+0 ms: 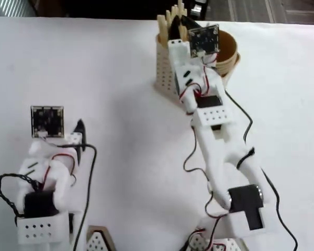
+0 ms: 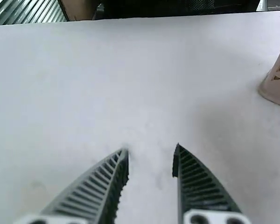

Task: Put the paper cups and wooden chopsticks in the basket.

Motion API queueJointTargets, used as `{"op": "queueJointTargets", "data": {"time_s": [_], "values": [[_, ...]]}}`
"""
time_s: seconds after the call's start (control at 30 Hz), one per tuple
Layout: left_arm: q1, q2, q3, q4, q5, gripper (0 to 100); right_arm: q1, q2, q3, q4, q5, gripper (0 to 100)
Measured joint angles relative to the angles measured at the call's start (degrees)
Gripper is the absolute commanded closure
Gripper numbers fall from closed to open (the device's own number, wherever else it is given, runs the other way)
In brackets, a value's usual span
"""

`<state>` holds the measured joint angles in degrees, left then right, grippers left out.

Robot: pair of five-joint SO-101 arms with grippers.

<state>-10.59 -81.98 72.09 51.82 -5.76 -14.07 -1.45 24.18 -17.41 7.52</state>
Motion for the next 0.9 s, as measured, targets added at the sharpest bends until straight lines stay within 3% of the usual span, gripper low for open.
{"op": "queueJointTargets", "data": {"time_s": [0.2,0.33,0.47,0.77,0.9], "values": [[0.00,0.00,0.00,0.00,0.00,83,0.09,1.49,-1.41,2.37,0.00,77.9],[0.00,0.00,0.00,0.00,0.00,83,0.09,-1.41,-1.41,8.09,-0.26,84.7],[0.00,0.00,0.00,0.00,0.00,83,0.18,-7.56,-1.23,14.59,-0.26,98.0],[0.00,0.00,0.00,0.00,0.00,83,-6.24,-28.75,1.58,40.44,-0.26,98.1],[0.00,0.00,0.00,0.00,0.00,83,-9.85,-38.24,7.38,47.38,-0.26,98.1]]}}
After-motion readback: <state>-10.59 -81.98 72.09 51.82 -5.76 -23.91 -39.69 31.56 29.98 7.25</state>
